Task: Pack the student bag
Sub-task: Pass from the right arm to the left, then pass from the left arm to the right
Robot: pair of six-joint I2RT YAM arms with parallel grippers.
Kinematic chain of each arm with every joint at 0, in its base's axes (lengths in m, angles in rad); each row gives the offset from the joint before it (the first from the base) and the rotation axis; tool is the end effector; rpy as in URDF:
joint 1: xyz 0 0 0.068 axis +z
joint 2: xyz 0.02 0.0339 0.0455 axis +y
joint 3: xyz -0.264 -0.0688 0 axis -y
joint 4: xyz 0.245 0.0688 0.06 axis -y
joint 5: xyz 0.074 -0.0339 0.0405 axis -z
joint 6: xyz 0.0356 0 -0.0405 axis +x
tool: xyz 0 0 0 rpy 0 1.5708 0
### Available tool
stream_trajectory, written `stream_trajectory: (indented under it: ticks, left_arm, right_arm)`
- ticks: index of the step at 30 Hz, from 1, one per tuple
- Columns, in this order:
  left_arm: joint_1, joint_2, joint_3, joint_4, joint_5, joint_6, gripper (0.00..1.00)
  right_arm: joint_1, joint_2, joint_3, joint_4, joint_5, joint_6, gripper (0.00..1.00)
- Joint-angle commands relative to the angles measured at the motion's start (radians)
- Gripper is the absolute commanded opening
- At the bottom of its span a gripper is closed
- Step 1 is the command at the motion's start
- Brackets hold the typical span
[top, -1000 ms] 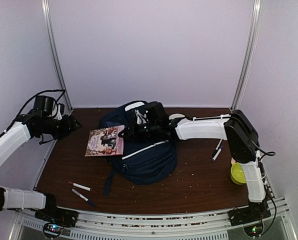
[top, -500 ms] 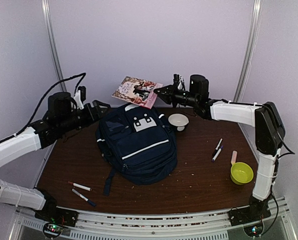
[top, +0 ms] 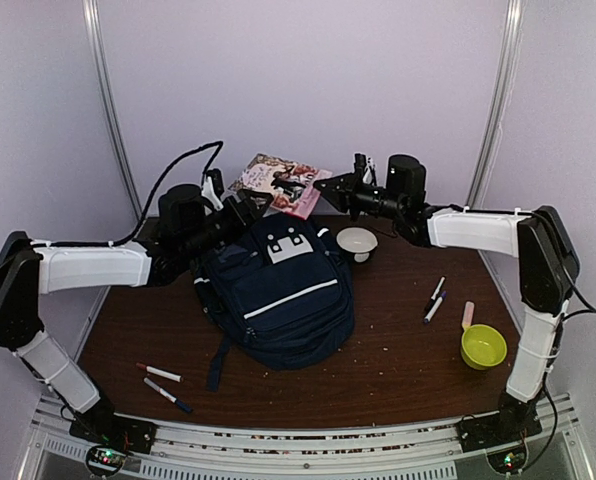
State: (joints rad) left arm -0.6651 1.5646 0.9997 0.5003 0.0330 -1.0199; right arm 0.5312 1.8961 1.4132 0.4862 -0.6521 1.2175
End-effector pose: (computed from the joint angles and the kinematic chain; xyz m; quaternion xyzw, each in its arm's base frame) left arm 0.2879 -0.2273 0.2899 -0.1176 0.7200 -0.5183 0.4462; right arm 0.3784 0.2473 0.3034 0.0114 0.7061 0.6598 0.2570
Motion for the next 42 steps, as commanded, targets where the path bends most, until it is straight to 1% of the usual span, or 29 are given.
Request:
stream_trajectory:
  ticks: [1, 4, 10, 14, 17, 19, 21, 22, 23, 24, 25, 26, 29, 31, 32, 33, 34, 35, 36, 38, 39, 40, 42]
  left_arm:
    - [-0.005, 0.043, 0.047, 0.172, 0.003, -0.102, 0.76]
    - [-0.005, 0.076, 0.079, 0.191, 0.021, -0.110, 0.72]
    - [-0.005, 0.142, 0.149, 0.242, 0.064, -0.130, 0.58]
    - [-0.004, 0.154, 0.169, 0.265, 0.082, -0.137, 0.48]
    - [0.002, 0.146, 0.171, 0.252, 0.093, -0.127, 0.40]
    - [0.006, 0.137, 0.162, 0.257, 0.104, -0.121, 0.31]
    - [0.017, 0.126, 0.148, 0.259, 0.123, -0.119, 0.22]
    - [0.025, 0.120, 0.142, 0.259, 0.139, -0.115, 0.18]
    - [0.033, 0.112, 0.132, 0.262, 0.158, -0.113, 0.14]
    - [0.042, 0.100, 0.122, 0.264, 0.176, -0.110, 0.12]
    - [0.052, 0.088, 0.110, 0.262, 0.198, -0.106, 0.09]
    - [0.062, 0.076, 0.097, 0.262, 0.226, -0.102, 0.07]
    - [0.096, 0.044, 0.077, 0.227, 0.334, -0.076, 0.02]
    - [0.122, 0.031, 0.062, 0.213, 0.411, -0.068, 0.00]
    - [0.129, 0.025, 0.057, 0.208, 0.449, -0.063, 0.00]
    - [0.135, 0.020, 0.060, 0.190, 0.487, -0.054, 0.00]
    - [0.138, 0.016, 0.064, 0.163, 0.518, -0.041, 0.00]
    - [0.139, 0.010, 0.070, 0.137, 0.548, -0.022, 0.00]
    - [0.139, 0.003, 0.077, 0.105, 0.584, -0.007, 0.00]
    - [0.139, -0.003, 0.094, 0.062, 0.632, 0.014, 0.00]
    - [0.139, -0.007, 0.101, 0.034, 0.662, 0.023, 0.00]
    - [0.139, -0.012, 0.104, 0.023, 0.686, 0.028, 0.00]
    - [0.136, -0.019, 0.106, 0.012, 0.728, 0.029, 0.00]
  right_arm:
    - [-0.004, -0.052, -0.017, 0.078, 0.008, 0.026, 0.00]
    - [0.000, -0.059, -0.038, 0.082, 0.011, 0.022, 0.00]
    - [0.017, -0.070, -0.071, 0.079, 0.014, -0.007, 0.00]
    - [0.024, -0.076, -0.093, 0.107, 0.011, -0.008, 0.00]
    - [0.027, -0.079, -0.099, 0.108, 0.003, -0.009, 0.00]
    - [0.028, -0.088, -0.110, 0.116, -0.006, -0.012, 0.03]
    - [0.026, -0.099, -0.125, 0.114, -0.021, -0.024, 0.12]
    - [0.023, -0.109, -0.137, 0.109, -0.029, -0.037, 0.19]
    - [0.019, -0.123, -0.149, 0.096, -0.039, -0.060, 0.28]
    - [0.014, -0.139, -0.160, 0.072, -0.051, -0.098, 0.35]
    - [0.007, -0.157, -0.174, 0.032, -0.064, -0.160, 0.44]
    - [-0.001, -0.181, -0.190, -0.007, -0.067, -0.204, 0.50]
    - [-0.043, -0.250, -0.244, -0.111, -0.073, -0.311, 0.62]
    - [-0.072, -0.267, -0.246, -0.183, -0.115, -0.365, 0.69]
    - [-0.086, -0.269, -0.238, -0.227, -0.137, -0.404, 0.74]
    - [-0.099, -0.271, -0.234, -0.252, -0.166, -0.437, 0.78]
    - [-0.108, -0.269, -0.238, -0.233, -0.206, -0.453, 0.83]
    - [-0.115, -0.270, -0.239, -0.222, -0.246, -0.468, 0.96]
    - [-0.119, -0.274, -0.233, -0.244, -0.280, -0.527, 1.00]
    - [-0.123, -0.286, -0.206, -0.366, -0.302, -0.639, 1.00]
    - [-0.122, -0.303, -0.211, -0.370, -0.308, -0.675, 1.00]
    - [-0.122, -0.318, -0.232, -0.328, -0.317, -0.663, 1.00]
    - [-0.117, -0.318, -0.258, -0.193, -0.364, -0.588, 1.00]
